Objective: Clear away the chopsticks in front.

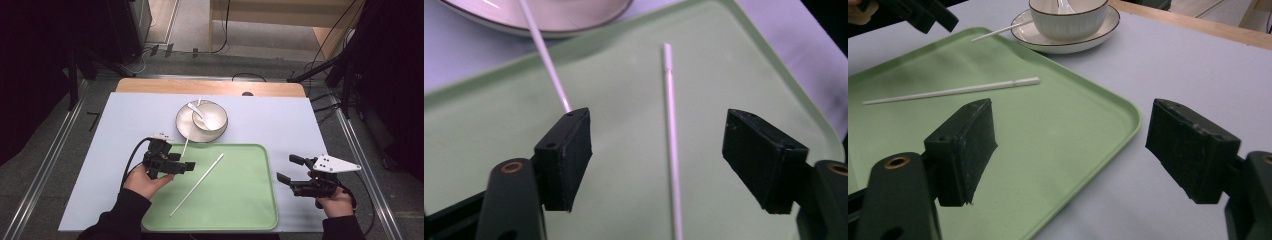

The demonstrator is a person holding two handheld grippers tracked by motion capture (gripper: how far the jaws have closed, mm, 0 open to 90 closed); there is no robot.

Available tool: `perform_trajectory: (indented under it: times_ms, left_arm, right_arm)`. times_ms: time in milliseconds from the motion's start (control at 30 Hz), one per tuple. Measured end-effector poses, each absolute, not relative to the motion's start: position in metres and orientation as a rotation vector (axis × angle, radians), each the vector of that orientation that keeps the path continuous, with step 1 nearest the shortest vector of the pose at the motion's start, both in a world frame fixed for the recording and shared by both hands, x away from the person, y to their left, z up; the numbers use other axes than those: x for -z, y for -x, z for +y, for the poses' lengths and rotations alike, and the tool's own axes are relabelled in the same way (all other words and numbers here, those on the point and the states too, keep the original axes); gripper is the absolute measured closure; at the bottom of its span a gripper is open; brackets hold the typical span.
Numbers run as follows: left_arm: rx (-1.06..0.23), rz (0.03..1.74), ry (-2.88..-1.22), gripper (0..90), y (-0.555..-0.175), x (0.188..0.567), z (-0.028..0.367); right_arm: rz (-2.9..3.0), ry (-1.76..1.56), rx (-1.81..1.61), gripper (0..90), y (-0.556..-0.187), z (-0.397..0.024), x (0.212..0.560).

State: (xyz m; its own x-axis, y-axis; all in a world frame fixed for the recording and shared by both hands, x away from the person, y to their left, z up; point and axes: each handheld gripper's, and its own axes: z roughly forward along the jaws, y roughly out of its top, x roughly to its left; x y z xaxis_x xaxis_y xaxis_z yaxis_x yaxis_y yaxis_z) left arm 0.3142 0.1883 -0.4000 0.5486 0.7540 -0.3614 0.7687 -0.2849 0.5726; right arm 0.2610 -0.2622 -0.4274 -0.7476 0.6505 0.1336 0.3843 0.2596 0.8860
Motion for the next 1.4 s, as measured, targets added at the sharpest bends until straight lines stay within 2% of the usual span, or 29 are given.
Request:
perform_trajectory:
  times_ms: [67, 133, 267, 433, 533, 633, 667, 800, 1167, 1400]
  left_arm:
    - [0.017, 1.222, -2.061, 25.1, -0.319, 0.399, 0.189]
    - [0.018, 1.207, -2.076, 19.3, -0.328, 0.399, 0.19]
    - [-0.01, 1.236, -2.072, 22.2, -0.346, 0.397, 0.19]
    - [-0.012, 1.277, -2.059, 31.8, -0.368, 0.397, 0.191]
    - [-0.038, 1.303, -2.065, 34.6, -0.38, 0.4, 0.19]
    - [-0.069, 1.339, -2.075, 42.8, -0.392, 0.403, 0.19]
    - [-0.106, 1.344, -2.083, 43.8, -0.398, 0.405, 0.189]
    - [-0.116, 1.358, -2.092, 50.1, -0.41, 0.41, 0.185]
    - [-0.141, 1.4, -2.144, 59.1, -0.424, 0.426, 0.176]
    - [-0.192, 1.411, -2.135, 69.7, -0.432, 0.429, 0.167]
  right_arm:
    - [2.274, -0.96, -1.485, 20.4, -0.261, -0.262, 0.427]
    - [2.272, -0.96, -1.487, 20.5, -0.261, -0.262, 0.427]
    - [2.274, -0.958, -1.487, 20.4, -0.261, -0.262, 0.427]
    - [2.276, -0.952, -1.489, 20.4, -0.261, -0.262, 0.427]
    - [2.276, -0.95, -1.489, 20.4, -0.261, -0.262, 0.427]
    - [2.275, -0.95, -1.491, 20.4, -0.261, -0.262, 0.427]
    - [2.275, -0.951, -1.491, 20.4, -0.261, -0.262, 0.427]
    - [2.277, -0.95, -1.491, 20.5, -0.261, -0.262, 0.427]
    - [2.282, -0.944, -1.491, 20.5, -0.261, -0.261, 0.427]
    - [2.28, -0.946, -1.492, 20.4, -0.261, -0.261, 0.427]
